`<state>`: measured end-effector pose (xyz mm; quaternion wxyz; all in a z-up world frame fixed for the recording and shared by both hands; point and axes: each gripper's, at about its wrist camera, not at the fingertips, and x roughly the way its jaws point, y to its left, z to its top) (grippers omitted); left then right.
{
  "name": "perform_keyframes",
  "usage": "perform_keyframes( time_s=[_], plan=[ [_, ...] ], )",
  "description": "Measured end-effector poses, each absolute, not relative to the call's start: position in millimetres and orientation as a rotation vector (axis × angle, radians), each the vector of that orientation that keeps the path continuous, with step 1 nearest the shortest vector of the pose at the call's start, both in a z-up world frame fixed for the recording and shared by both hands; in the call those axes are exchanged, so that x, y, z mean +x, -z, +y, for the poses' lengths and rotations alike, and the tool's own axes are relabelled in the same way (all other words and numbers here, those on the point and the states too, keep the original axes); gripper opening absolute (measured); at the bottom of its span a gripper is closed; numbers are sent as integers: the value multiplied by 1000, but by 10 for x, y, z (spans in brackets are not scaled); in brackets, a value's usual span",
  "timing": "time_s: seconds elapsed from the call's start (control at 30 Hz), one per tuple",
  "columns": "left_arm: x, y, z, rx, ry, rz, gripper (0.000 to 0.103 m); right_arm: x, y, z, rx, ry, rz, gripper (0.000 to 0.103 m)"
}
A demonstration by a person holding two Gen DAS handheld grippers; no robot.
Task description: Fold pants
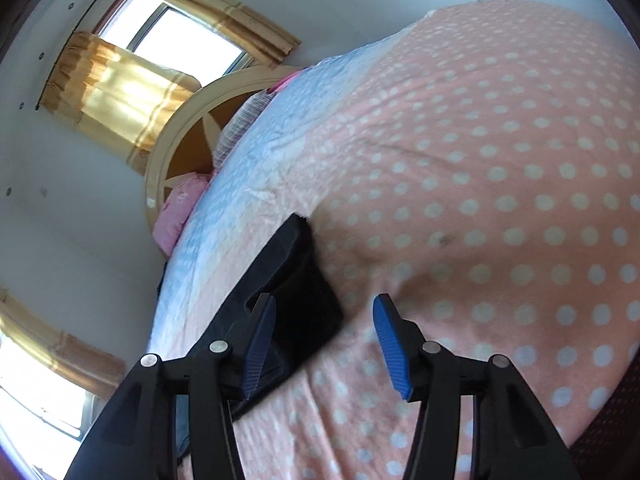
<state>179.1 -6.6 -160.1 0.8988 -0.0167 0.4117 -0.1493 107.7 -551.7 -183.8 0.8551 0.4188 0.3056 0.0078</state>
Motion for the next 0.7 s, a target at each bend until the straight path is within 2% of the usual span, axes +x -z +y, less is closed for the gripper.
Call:
perform_keyframes(
  time_s=[0.2,0.4,0.47,0.7],
  plan=[
    [1782,1587,-41,-46,305,840,98,1173,1912,-5444,901,-9,646,53],
    [1794,1586,52,-115,314,835,98,1055,2080,-5700,1091,-69,599,53],
    [1791,1585,30,-106,311,835,98,1073,2101,-5710,1119,-93,594,57],
    [1779,1584,50,-108,307,826,98,1205,1996,-5579,1020,-69,625,60]
  ],
)
